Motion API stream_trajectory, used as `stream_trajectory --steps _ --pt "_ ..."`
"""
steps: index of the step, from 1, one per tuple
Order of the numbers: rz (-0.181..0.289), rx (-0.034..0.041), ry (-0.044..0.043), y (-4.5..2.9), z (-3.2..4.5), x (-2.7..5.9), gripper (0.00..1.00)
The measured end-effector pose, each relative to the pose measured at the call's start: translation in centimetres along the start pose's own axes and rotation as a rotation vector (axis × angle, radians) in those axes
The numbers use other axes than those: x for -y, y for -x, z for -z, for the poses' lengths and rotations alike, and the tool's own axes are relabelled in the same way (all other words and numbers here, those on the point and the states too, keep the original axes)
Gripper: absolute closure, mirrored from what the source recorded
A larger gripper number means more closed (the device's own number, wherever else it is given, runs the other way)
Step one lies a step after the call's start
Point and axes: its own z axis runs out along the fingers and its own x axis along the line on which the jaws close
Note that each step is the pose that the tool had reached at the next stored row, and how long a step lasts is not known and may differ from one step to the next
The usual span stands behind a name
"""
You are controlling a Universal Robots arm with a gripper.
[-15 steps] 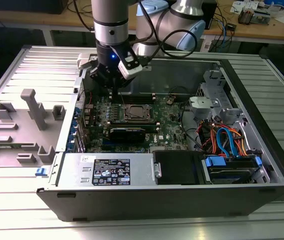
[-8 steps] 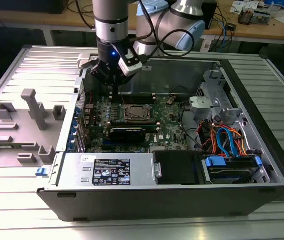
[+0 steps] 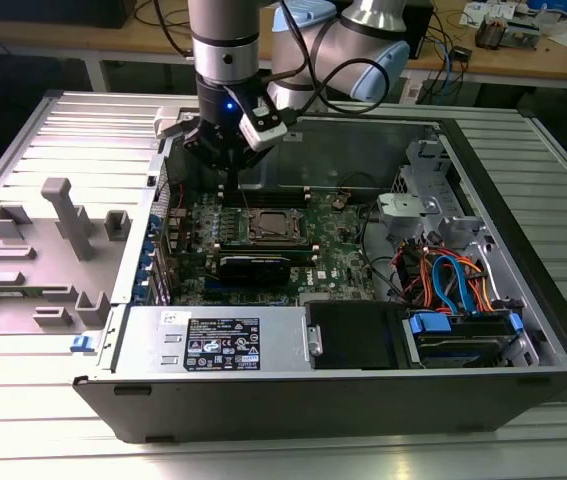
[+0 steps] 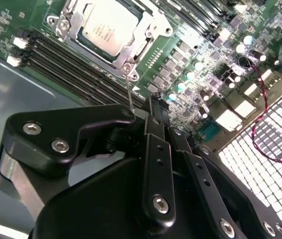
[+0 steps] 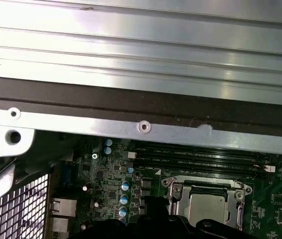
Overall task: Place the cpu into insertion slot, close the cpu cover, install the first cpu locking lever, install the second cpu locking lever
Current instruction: 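Install the first cpu locking lever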
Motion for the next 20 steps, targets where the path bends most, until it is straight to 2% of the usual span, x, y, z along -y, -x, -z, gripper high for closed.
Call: stream_trajectory --steps 2,4,5,6,9,13,19,20 --pt "0.000 0.0001 -0.0001 0.14 0.00 0.01 0.89" --pt "0.001 0.0002 -0.0001 -0.06 0.00 0.00 0.89" --pt "0.001 0.0004 -0.0001 -0.25 0.00 0.00 0.89" --pt "0.001 0.0008 0.0000 -0.96 0.00 -0.04 0.89" --pt "0.001 0.0011 -0.0001 -1.13 0.00 -0.21 0.89" --pt "0.001 0.0009 -0.0006 -0.55 -0.07 -0.81 0.89" --pt "0.001 0.0009 -0.0028 0.85 -0.16 -0.82 0.89" --pt "0.001 0.0009 -0.0036 1.27 -0.20 -0.79 0.89"
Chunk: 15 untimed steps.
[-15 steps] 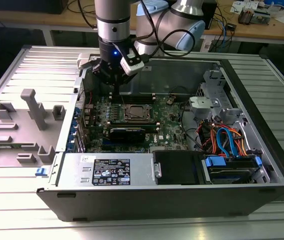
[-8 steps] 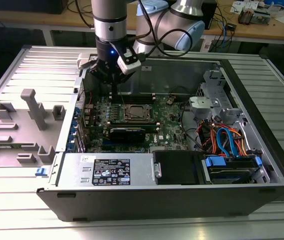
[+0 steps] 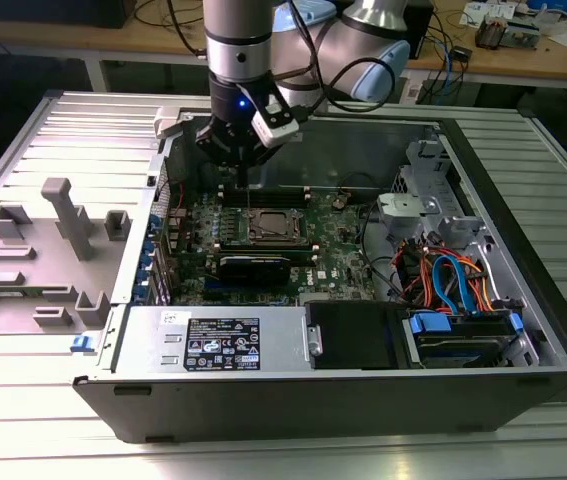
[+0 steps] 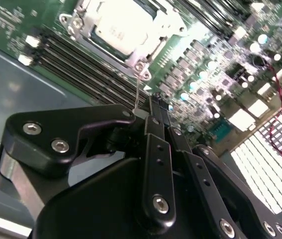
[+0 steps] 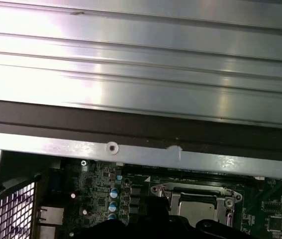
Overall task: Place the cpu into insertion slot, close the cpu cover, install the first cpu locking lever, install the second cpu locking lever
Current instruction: 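Install the first cpu locking lever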
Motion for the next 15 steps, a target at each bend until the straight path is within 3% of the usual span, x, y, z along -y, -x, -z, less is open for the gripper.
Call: stream_trajectory --steps 2,5,15 --pt "-0.001 -0.0004 -0.0018 0.84 -0.09 0.08 0.89" --pt "-0.011 -0.0004 -0.0022 1.41 -0.23 0.13 0.89" --pt "-0.019 -0.0003 -0.0059 1.55 -0.41 0.14 0.89"
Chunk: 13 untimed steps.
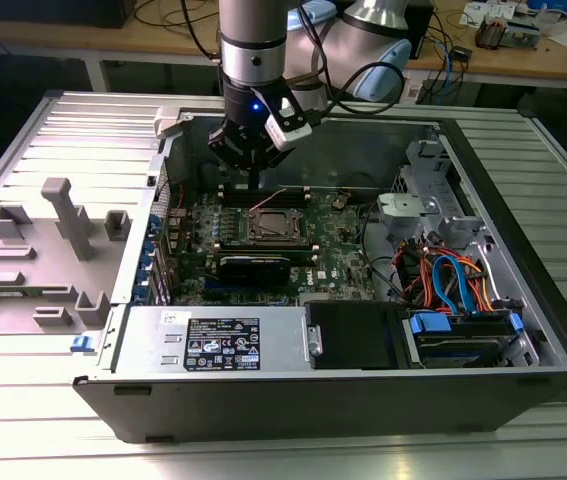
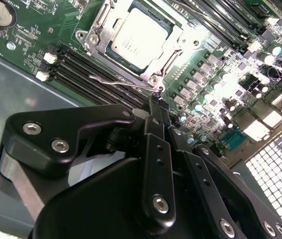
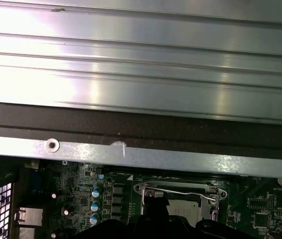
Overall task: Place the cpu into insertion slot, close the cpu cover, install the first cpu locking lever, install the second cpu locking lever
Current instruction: 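Install the first cpu locking lever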
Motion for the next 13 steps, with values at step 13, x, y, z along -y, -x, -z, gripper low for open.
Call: stream_trajectory --steps 13 --pt "-0.003 0.0001 0.0019 0.01 -0.14 0.00 0.89"
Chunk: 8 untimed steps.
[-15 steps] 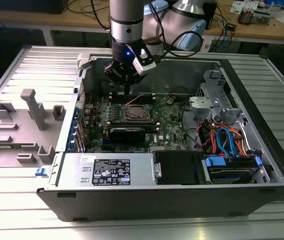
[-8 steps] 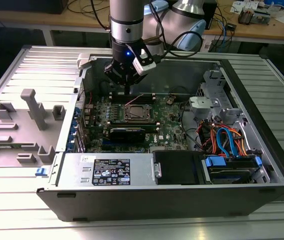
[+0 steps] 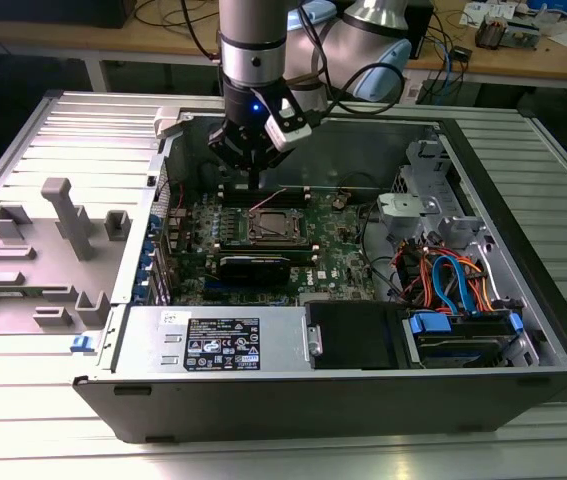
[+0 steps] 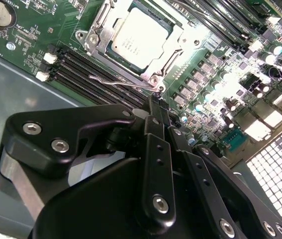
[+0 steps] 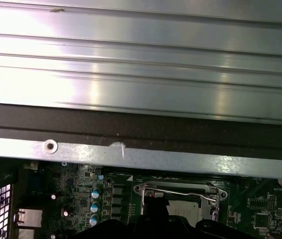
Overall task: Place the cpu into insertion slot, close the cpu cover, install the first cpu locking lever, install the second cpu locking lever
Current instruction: 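Install the first cpu locking lever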
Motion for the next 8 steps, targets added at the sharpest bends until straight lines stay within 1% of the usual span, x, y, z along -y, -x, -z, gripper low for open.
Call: stream_trajectory --steps 5,8 --pt "-0.003 0.0000 0.0000 0.08 -0.56 0.00 0.89" --pt "-0.019 -0.0004 -0.0004 0.25 -0.74 0.01 0.89"
